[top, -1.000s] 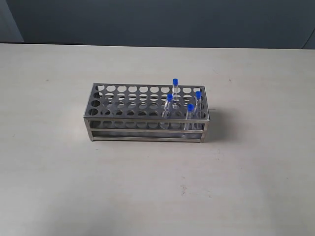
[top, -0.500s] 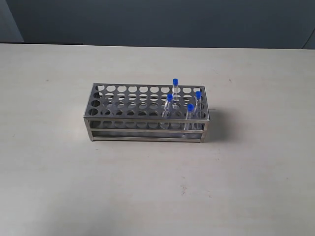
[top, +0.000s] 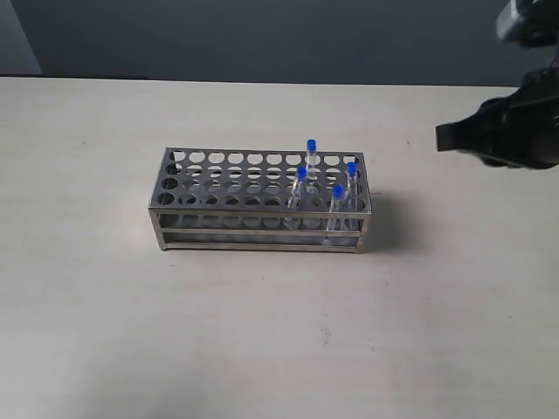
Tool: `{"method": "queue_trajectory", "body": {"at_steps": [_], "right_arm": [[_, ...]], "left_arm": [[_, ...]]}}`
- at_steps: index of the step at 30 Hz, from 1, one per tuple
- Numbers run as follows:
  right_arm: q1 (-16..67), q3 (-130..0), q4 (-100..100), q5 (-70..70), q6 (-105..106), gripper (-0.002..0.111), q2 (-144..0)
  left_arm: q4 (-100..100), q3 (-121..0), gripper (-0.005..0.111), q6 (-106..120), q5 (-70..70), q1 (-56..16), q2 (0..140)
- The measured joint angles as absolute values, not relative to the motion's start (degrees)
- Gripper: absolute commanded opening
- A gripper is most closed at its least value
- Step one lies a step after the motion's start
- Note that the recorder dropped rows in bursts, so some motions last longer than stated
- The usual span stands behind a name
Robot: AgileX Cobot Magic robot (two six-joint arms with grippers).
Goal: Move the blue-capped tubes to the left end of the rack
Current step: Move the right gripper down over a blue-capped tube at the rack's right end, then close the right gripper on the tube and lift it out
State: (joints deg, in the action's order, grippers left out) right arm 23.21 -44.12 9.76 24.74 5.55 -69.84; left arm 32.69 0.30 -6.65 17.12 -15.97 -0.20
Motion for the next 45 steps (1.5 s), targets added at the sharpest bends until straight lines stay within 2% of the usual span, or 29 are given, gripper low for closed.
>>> {"method": "queue_trajectory", "body": {"at_steps": [6,10,12,13,14,17,24,28,29,45], "right_arm": [[25.78,-44.54,25.55,24.43,19.16,0.029,-78.39],[36.07,-46.61,37.8,18.45,35.38,0.03,-81.75],[38.65,-46.84,38.39,14.07,36.69,0.043,-82.87],[38.99,-46.84,38.57,13.02,36.83,0.056,-83.18],[39.26,-46.84,39.47,11.38,37.03,0.058,-84.2],[39.36,-46.84,41.52,9.48,37.06,0.054,-87.07],[39.36,-48.74,42.1,8.15,37.19,0.052,-94.39],[39.36,-49.14,42.31,8.69,37.29,0.026,-95.46],[39.36,-49.14,42.31,8.79,37.29,0.024,-95.57],[39.36,-49.26,42.69,9.57,37.29,0.023,-95.57]], "left_arm": [[32.69,0.3,0.001,-6.65,17.12,-15.97,-0.2],[32.69,0.3,0.001,-6.65,17.12,-15.97,-0.2],[32.69,0.3,0.001,-6.65,17.12,-15.97,-0.2],[32.69,0.3,0.001,-6.65,17.12,-15.97,-0.2],[32.69,0.3,0.001,-6.65,17.12,-15.97,-0.2],[32.69,0.3,0.001,-6.65,17.12,-15.97,-0.2],[32.69,0.3,0.001,-6.65,17.12,-15.97,-0.2],[32.69,0.3,0.001,-6.65,17.12,-15.97,-0.2],[32.69,0.3,0.001,-6.65,17.12,-15.97,-0.2],[32.69,0.3,0.001,-6.65,17.12,-15.97,-0.2]]}}
